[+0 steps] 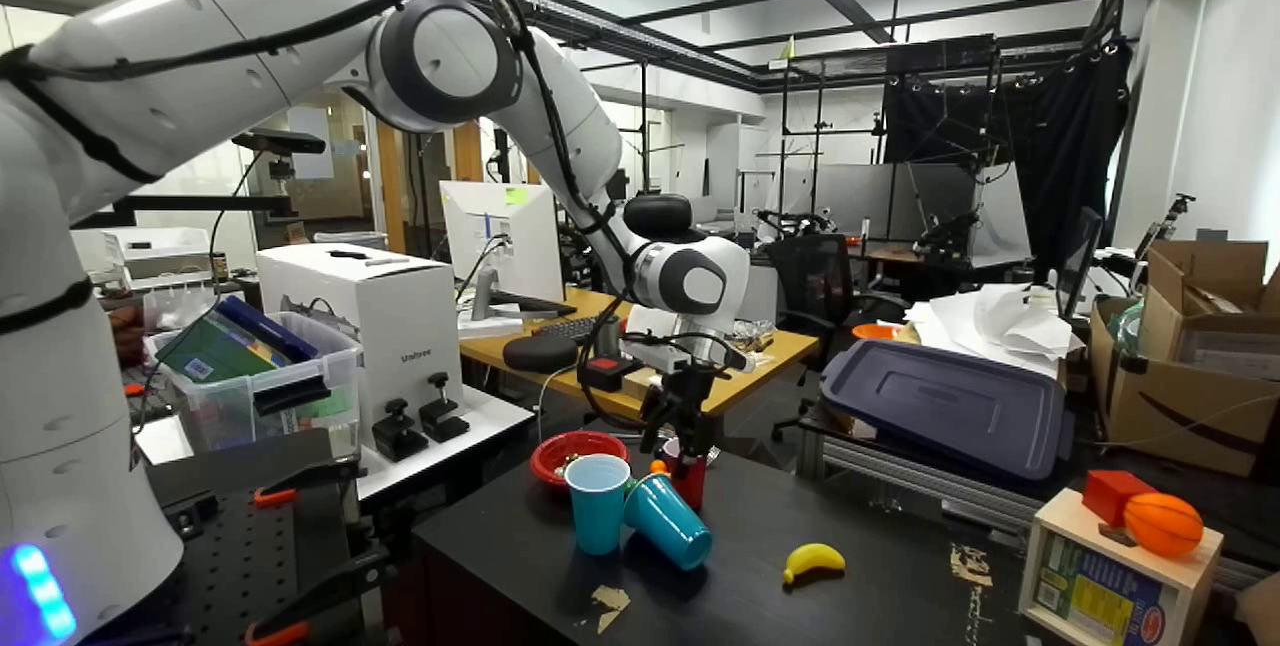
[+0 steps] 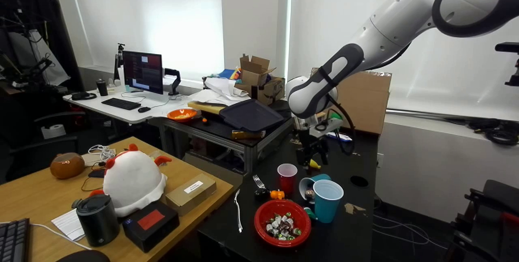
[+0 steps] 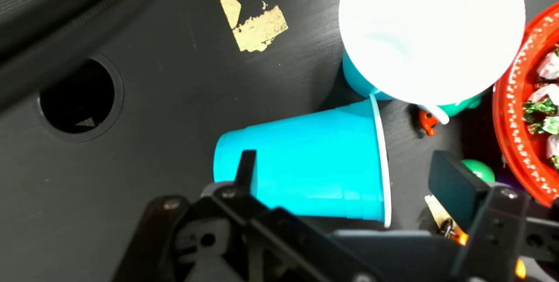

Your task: Pour the contents from the right blue cup into the bowl

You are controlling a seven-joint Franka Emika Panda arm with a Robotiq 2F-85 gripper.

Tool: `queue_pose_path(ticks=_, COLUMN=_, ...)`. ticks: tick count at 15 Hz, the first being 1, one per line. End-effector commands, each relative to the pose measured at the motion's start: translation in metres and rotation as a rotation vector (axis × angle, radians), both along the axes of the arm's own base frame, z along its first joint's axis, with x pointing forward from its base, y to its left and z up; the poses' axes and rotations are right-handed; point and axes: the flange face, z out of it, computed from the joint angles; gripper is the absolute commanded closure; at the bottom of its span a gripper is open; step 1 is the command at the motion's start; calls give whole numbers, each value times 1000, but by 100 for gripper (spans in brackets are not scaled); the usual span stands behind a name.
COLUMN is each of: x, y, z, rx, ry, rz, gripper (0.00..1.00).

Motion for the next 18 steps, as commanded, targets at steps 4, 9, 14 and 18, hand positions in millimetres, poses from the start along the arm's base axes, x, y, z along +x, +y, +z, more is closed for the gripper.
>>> queue_pose_path(ticks=4, x=1, y=14, z=-6, rx=34, ry=-14, rz=6, gripper=0)
queue_pose_path(ticks=9, x=0, y=17, z=-19, rx=10, ry=-44, rz=21, gripper=0)
queue_pose_path(ticks=14, x=1, y=21, z=-38, rx=-15, ry=-111, rz=37, gripper=0)
queue_pose_path(ticks=18, x=0, y=22, z=-49, rx=-57, ry=-162, rz=63, gripper=0)
